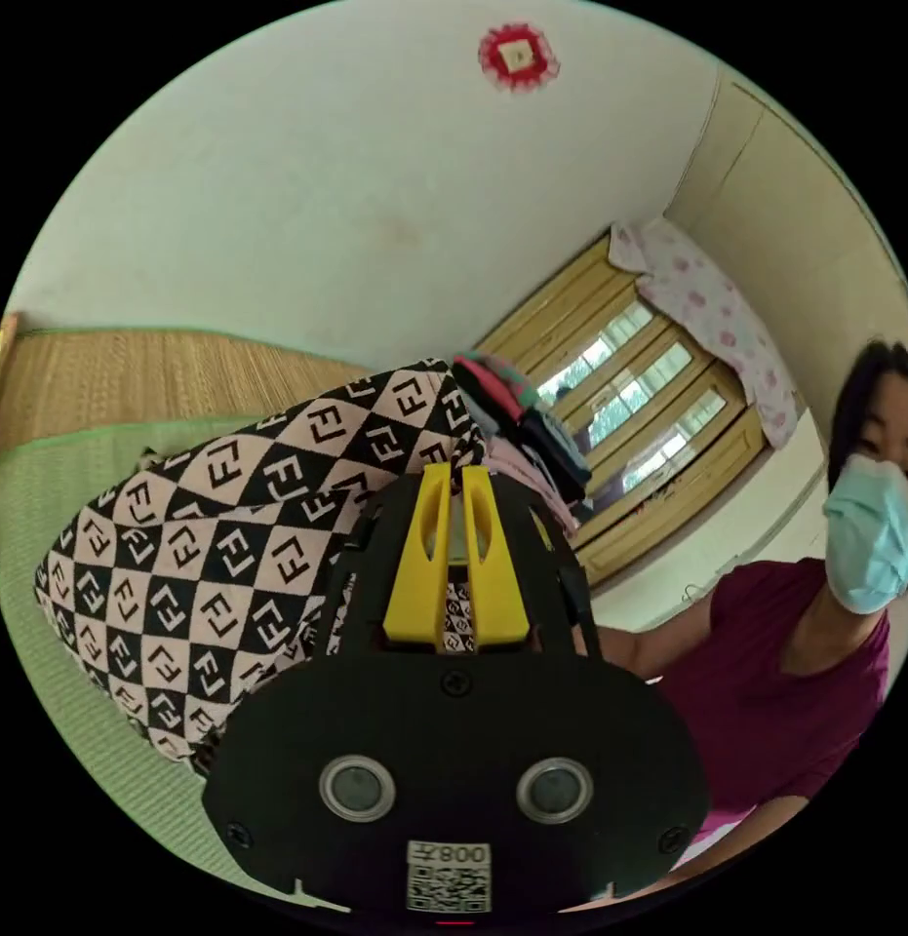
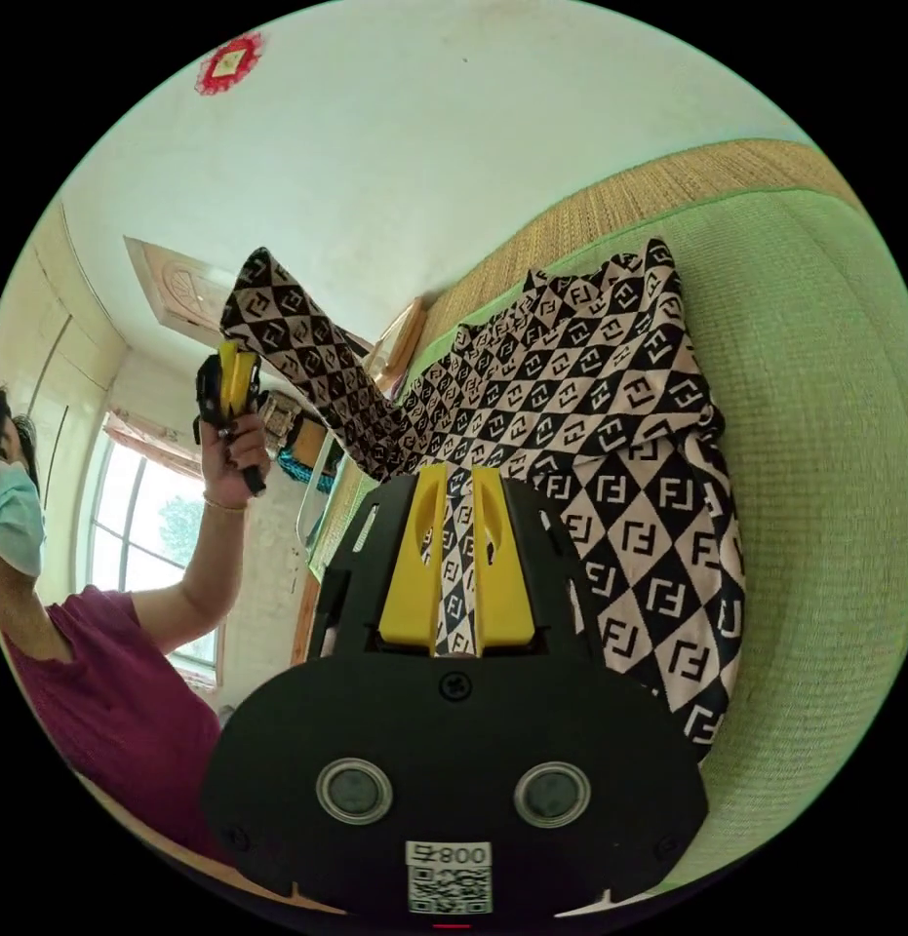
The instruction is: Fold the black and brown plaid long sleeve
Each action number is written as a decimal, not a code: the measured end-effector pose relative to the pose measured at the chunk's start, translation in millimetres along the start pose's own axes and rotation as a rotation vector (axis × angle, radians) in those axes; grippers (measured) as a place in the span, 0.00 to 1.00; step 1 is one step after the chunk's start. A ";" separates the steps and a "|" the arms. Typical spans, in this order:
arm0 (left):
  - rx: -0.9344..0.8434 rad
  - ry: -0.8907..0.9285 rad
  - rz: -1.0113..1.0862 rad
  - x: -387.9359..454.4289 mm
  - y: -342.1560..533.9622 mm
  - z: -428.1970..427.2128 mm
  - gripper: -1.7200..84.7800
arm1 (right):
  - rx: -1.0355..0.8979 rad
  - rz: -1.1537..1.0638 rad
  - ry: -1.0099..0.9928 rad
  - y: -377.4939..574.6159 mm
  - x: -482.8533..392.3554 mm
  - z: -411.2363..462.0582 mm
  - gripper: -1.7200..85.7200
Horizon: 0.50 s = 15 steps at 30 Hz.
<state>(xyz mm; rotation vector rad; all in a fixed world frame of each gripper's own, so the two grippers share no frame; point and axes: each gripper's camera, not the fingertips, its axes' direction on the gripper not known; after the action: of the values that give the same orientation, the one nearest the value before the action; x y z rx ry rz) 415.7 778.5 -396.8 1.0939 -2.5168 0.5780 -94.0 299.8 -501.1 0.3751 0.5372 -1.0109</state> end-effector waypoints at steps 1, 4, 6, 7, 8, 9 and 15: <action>-0.053 -0.010 -0.006 -4.0 -1.8 27.0 0.04 | 0.026 0.028 -0.019 8.2 15.0 -13.4 0.10; -0.247 -0.097 -0.092 -26.6 0.6 123.9 0.05 | 0.068 0.117 -0.021 33.5 53.6 -41.9 0.12; -0.279 -0.101 -0.145 -34.6 1.3 153.7 0.05 | 0.077 0.139 -0.013 47.0 69.5 -53.6 0.12; -0.272 -0.097 -0.153 -35.2 0.3 156.0 0.05 | 0.067 0.139 0.004 52.5 75.9 -57.2 0.12; -0.247 -0.098 -0.166 -35.5 -3.0 157.4 0.06 | 0.060 0.137 0.016 54.2 78.1 -57.6 0.13; -0.227 -0.102 -0.171 -35.1 -7.3 158.0 0.06 | 0.044 0.126 0.033 55.2 80.3 -55.7 0.13; -0.197 -0.125 -0.218 -35.5 -35.6 179.3 0.08 | -0.050 0.013 0.002 35.1 63.1 -16.5 0.13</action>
<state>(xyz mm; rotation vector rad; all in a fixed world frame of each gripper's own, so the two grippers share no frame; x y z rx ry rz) 440.2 690.6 -559.0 1.3407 -2.4494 0.2036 -40.9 281.8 -549.5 0.3344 0.5599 -0.9824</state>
